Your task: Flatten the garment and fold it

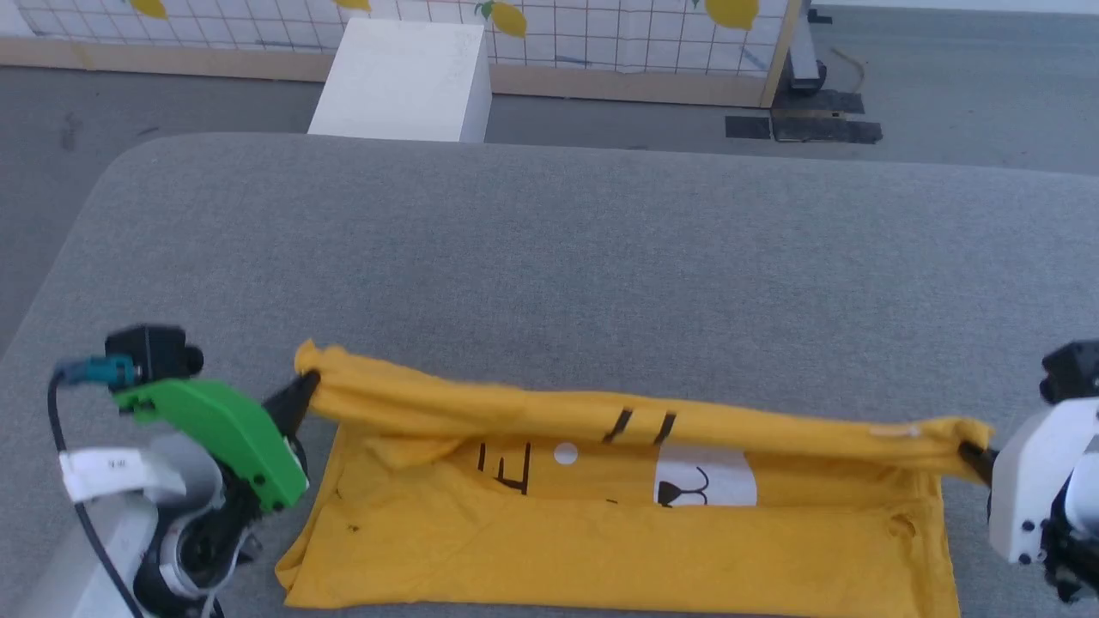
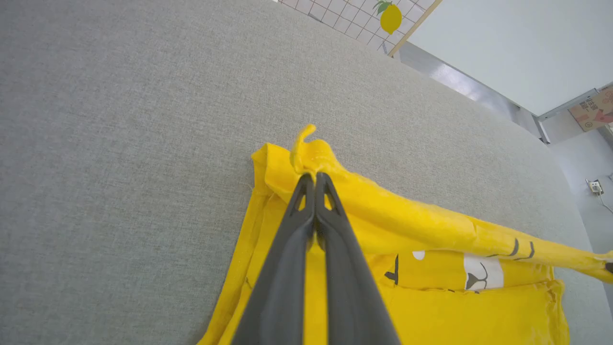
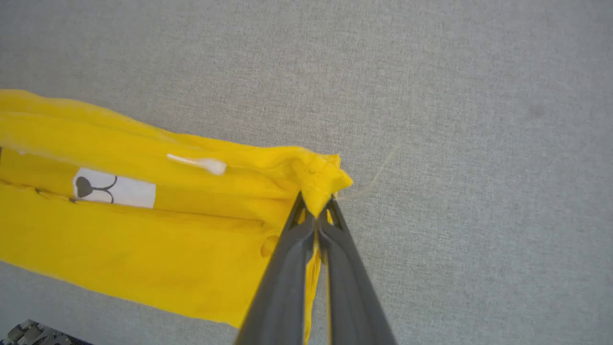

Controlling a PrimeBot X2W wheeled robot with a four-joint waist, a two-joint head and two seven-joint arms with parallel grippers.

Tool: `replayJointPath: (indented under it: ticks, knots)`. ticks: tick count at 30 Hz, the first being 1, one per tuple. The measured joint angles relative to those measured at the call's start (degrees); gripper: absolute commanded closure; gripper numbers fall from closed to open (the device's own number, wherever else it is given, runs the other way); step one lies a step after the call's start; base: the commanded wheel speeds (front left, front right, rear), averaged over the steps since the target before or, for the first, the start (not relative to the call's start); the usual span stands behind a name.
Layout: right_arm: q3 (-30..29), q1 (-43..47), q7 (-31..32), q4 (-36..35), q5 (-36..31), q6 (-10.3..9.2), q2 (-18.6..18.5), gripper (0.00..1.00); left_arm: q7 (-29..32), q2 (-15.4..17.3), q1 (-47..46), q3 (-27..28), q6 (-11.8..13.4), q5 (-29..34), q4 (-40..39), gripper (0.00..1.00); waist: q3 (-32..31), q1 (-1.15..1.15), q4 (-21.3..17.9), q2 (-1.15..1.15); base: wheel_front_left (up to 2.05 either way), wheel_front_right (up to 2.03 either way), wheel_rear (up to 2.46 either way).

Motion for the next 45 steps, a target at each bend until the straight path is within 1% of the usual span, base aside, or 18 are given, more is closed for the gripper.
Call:
replayJointPath:
  ticks: [4,8,11,16,17,18,19,24,27,30,31,33,35,38,39,40,41,45]
  knots:
    - [0.24,3.26,-0.45,1.42,0.01,0.0,1.52,1.0,-2.58,-1.94,5.67,1.31,0.49,-2.36,0.4,1.0,-0.36,0.0,-0.5,0.0,0.0,0.0,0.0]
    - [0.98,5.55,-1.2,3.58,0.02,0.0,3.11,1.0,-3.82,-3.7,9.9,1.72,0.49,-4.38,3.34,1.0,-0.48,0.0,-0.74,0.0,0.0,0.0,0.0]
    - [1.69,6.61,-1.78,5.42,-0.02,0.0,3.71,1.0,-4.2,-4.5,11.24,1.96,0.64,-5.06,6.25,1.0,-0.41,0.0,-0.82,0.0,0.0,0.0,0.0]
    - [2.44,6.99,-3.88,7.95,-0.08,0.0,4.44,1.0,-4.7,-4.77,11.62,1.94,1.29,-5.45,11.43,1.0,-0.51,0.0,-1.18,0.0,0.0,0.0,0.0]
    - [2.49,6.98,-4.31,8.24,-0.05,0.0,4.55,1.0,-5.05,-5.05,11.6,2.2,1.32,-5.53,12.16,0.95,-0.56,0.0,-1.23,0.0,0.0,0.0,0.0]
    - [2.83,6.98,-5.06,8.39,0.03,0.0,4.57,0.0,-5.2,-5.23,11.54,2.13,1.44,-5.48,13.03,0.18,-0.68,0.0,-1.28,0.0,0.0,0.0,0.0]
    - [3.12,6.98,-5.94,8.5,0.31,0.0,4.65,0.0,-5.44,-5.39,11.53,2.09,1.65,-5.38,13.89,0.0,-0.85,0.0,-1.36,0.0,0.0,0.0,0.0]
    - [3.81,7.03,-6.66,8.05,2.89,0.0,4.13,0.0,-4.99,-4.99,11.14,1.69,3.01,-4.33,15.3,0.0,-1.82,0.0,-1.8,0.0,0.0,0.0,0.0]
    - [2.37,7.79,-5.1,5.44,5.82,0.0,3.2,0.0,-4.09,-2.93,10.78,1.7,4.48,-3.21,14.92,0.0,-2.6,0.0,-1.89,0.0,0.0,0.0,0.0]
    - [-1.7,9.22,-2.2,1.41,8.66,0.0,2.63,0.0,-4.31,-0.53,10.04,2.42,6.14,-1.82,12.01,0.0,-3.45,0.0,-1.73,0.0,0.0,0.0,0.0]
    - [-4.97,9.8,-0.04,-1.44,9.6,0.0,1.58,0.0,-6.33,1.08,8.18,3.46,7.06,0.64,8.4,0.0,-3.77,0.0,-1.46,0.0,0.0,0.0,0.0]
    - [-6.17,9.68,0.44,-2.7,9.57,0.0,0.09,0.0,-10.51,1.71,6.41,4.33,7.28,3.32,5.66,0.0,-3.58,0.0,-1.34,0.0,0.0,0.0,0.0]
    - [-6.2,9.21,0.71,-2.75,9.6,0.0,-0.91,0.0,-15.15,2.02,4.89,4.39,7.2,6.67,3.78,0.0,-3.27,0.0,-1.3,0.0,0.0,0.0,0.0]
    - [-3.82,7.86,0.69,-1.43,11.13,0.0,-3.3,0.0,-25.14,1.24,2.52,4.71,5.93,11.88,1.96,0.0,-2.33,0.0,-1.18,0.0,0.0,0.0,0.0]
    - [-3.05,7.59,0.66,-0.85,11.58,0.0,-4.1,0.0,-26.94,0.97,2.02,4.42,5.45,12.65,1.9,0.0,-2.03,0.0,-1.12,0.0,0.0,0.0,0.0]
    - [-1.89,7.25,0.34,-0.2,12.18,0.0,-5.17,0.0,-29.39,0.81,1.7,3.69,5.08,14.84,1.98,0.0,-1.63,0.0,-1.04,0.0,0.0,0.0,0.0]
    - [-0.51,7.12,0.08,0.58,12.8,0.0,-6.54,0.0,-31.96,-0.16,1.4,3.67,4.48,15.34,2.04,0.0,-1.2,0.0,-0.94,0.0,0.0,0.0,0.0]
    - [2.47,6.91,-1.26,3.76,14.82,0.0,-9.98,0.0,-35.61,-1.86,0.26,2.23,3.02,20.42,2.44,0.0,0.43,0.0,-0.46,0.0,0.0,0.0,0.0]
